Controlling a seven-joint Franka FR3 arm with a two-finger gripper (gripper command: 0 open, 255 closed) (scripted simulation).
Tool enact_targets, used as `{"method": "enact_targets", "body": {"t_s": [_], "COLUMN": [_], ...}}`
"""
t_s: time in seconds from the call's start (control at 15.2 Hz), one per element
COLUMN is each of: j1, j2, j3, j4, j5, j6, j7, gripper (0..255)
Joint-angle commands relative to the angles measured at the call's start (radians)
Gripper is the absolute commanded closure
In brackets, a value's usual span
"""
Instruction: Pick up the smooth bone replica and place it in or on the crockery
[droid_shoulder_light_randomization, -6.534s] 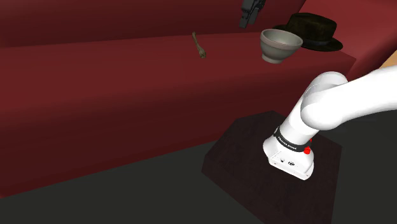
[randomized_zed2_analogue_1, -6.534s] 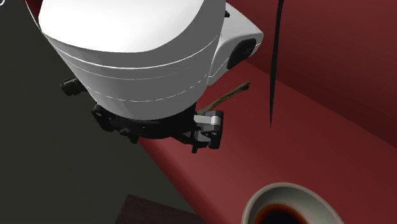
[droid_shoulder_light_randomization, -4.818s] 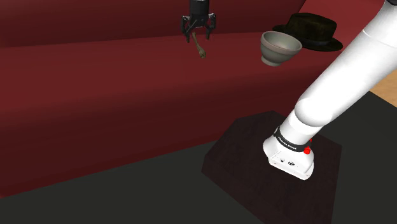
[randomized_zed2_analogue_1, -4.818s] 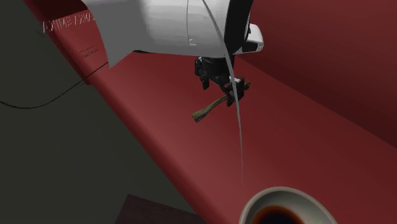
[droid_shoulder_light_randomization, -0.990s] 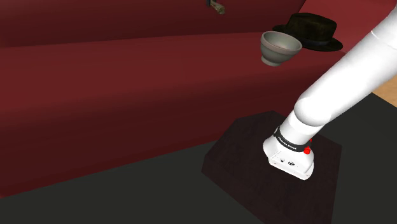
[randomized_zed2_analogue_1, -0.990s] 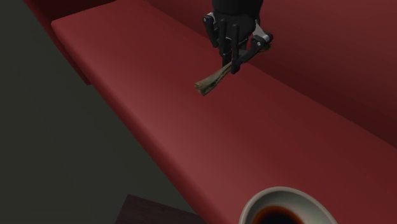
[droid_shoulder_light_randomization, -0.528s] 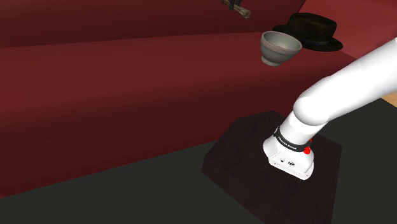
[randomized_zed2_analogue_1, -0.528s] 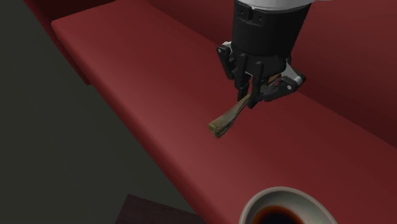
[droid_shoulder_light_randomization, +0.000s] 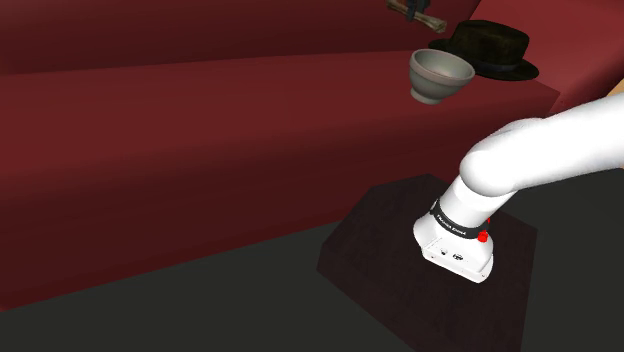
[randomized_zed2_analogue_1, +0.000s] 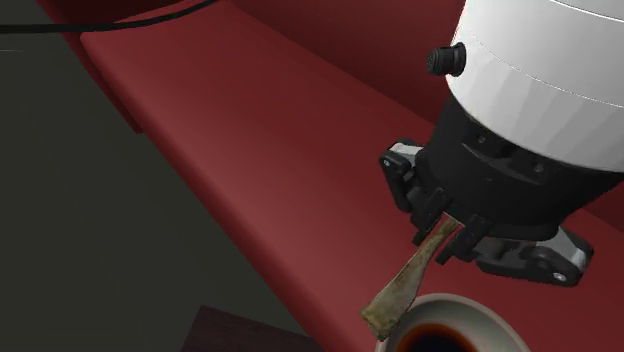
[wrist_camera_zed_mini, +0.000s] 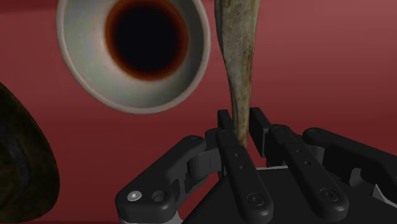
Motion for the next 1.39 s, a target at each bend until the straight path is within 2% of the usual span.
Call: {"method": "enact_targets", "body": {"t_s": [0.0,0.46,1.32], "j1": [-0.01,-0.049,-0.057], "j2": [-0.054,-0.21,-0.28], "j3": [-0.028,-0.128,-0.145], "j4": [-0.035,-0.112,-0.329], "j5": [-0.017,-0.094,-0.112], "j6": [-0.016,-0.08,0.066], "j7": [-0.035,-0.157,-0.141], "gripper": [255,255,255]}}
